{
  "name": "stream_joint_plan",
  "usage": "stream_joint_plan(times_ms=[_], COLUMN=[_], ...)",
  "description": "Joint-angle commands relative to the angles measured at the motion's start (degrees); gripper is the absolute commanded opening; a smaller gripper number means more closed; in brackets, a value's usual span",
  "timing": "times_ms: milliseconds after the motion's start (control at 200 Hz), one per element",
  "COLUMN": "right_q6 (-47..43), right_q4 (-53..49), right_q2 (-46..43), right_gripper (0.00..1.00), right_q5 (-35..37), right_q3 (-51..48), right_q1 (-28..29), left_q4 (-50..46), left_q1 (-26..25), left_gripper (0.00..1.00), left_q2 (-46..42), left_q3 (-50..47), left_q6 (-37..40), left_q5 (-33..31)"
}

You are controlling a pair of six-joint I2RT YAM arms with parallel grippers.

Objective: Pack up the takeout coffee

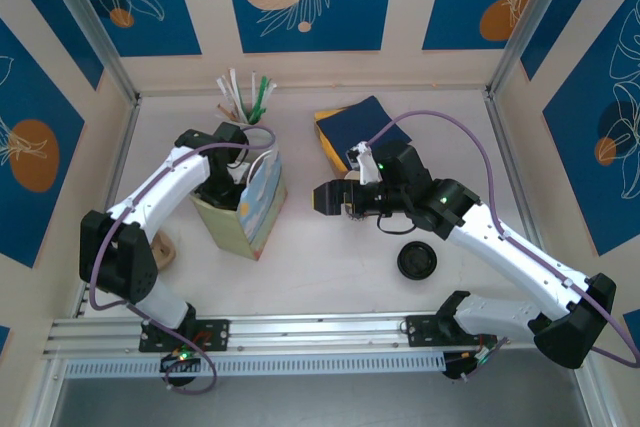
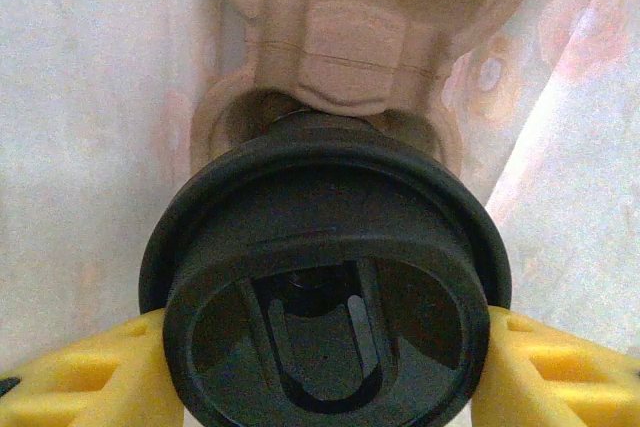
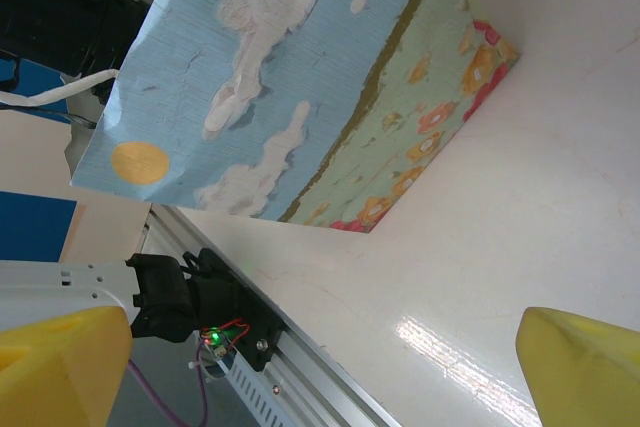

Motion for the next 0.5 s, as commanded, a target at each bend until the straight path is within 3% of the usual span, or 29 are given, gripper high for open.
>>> stream_joint_plan(times_ms=[0,495], right_q6=[-0.44,-0.39], right_q4=[-0.26,-0.04], right_q2=[0.0,0.11], right_gripper=[0.99,0.99], right_q5=[0.29,0.21], right_q3=[-0.18,-0.27], right_q1=[0.35,0.35], left_q4=[2.63,3.12], left_q1=[1.55,1.76], left_gripper=[0.48,0.48], left_q2=[4.4,4.74], left_q3=[-4.71,-4.97], left_q6=[0.69,0.78], left_q5=[-2.48,-2.42])
